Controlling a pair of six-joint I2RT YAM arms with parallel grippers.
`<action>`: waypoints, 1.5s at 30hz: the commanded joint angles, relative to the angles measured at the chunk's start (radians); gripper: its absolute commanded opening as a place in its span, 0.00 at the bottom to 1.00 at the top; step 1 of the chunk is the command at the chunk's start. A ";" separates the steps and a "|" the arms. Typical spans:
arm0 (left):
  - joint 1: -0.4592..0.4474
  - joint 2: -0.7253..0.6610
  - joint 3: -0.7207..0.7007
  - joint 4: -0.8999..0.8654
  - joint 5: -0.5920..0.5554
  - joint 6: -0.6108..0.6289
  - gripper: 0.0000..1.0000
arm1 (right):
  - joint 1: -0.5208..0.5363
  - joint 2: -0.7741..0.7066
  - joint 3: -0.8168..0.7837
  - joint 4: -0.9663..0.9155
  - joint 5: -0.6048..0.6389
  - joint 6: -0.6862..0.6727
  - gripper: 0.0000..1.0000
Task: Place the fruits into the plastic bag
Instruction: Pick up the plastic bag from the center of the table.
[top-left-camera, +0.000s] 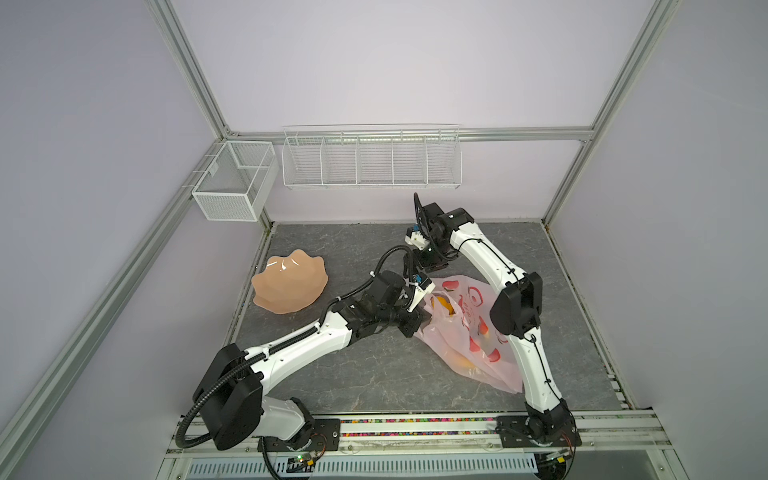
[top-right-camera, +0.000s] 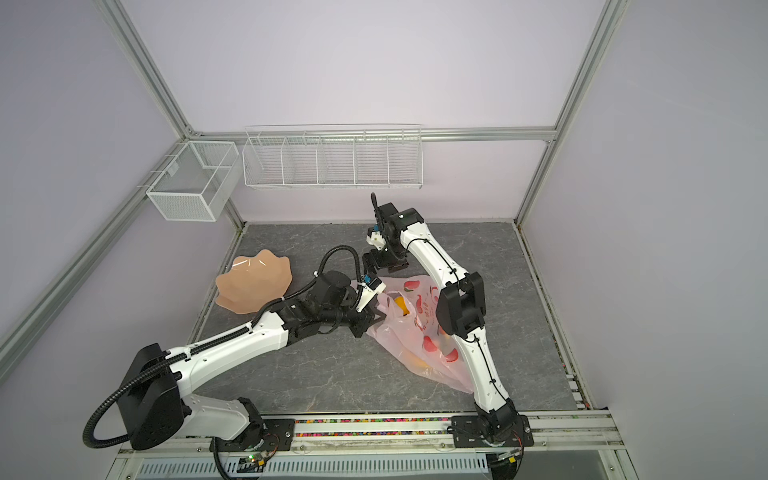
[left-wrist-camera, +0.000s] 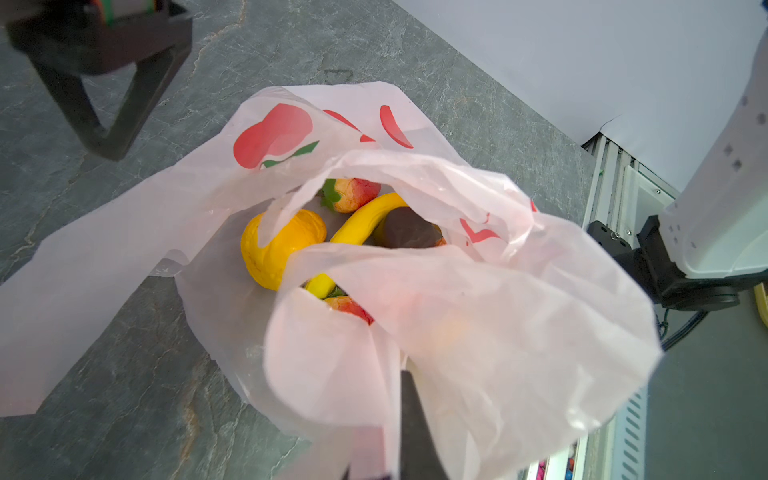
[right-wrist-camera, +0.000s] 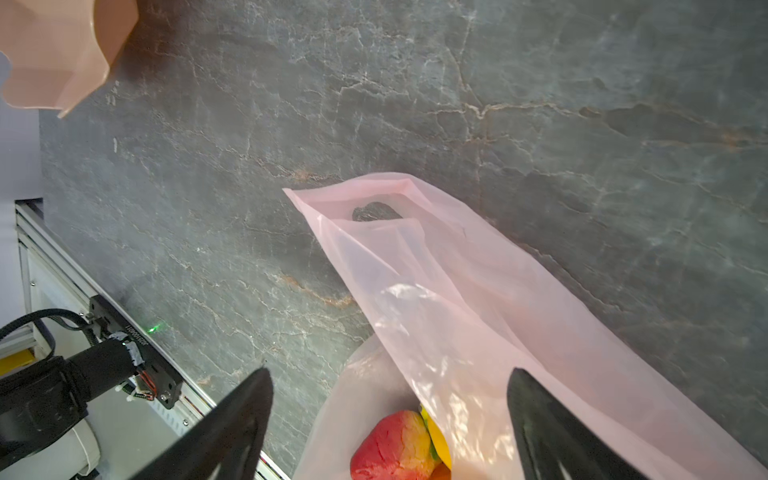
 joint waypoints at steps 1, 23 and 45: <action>-0.007 -0.006 -0.002 0.013 -0.004 0.003 0.00 | 0.025 0.032 0.025 -0.052 0.021 -0.077 0.91; -0.007 0.005 0.017 -0.011 0.004 0.011 0.00 | 0.179 0.101 -0.058 0.084 0.382 -0.151 0.93; -0.001 -0.045 0.102 -0.103 -0.273 -0.130 0.00 | 0.085 -0.111 -0.185 0.249 0.461 0.176 0.07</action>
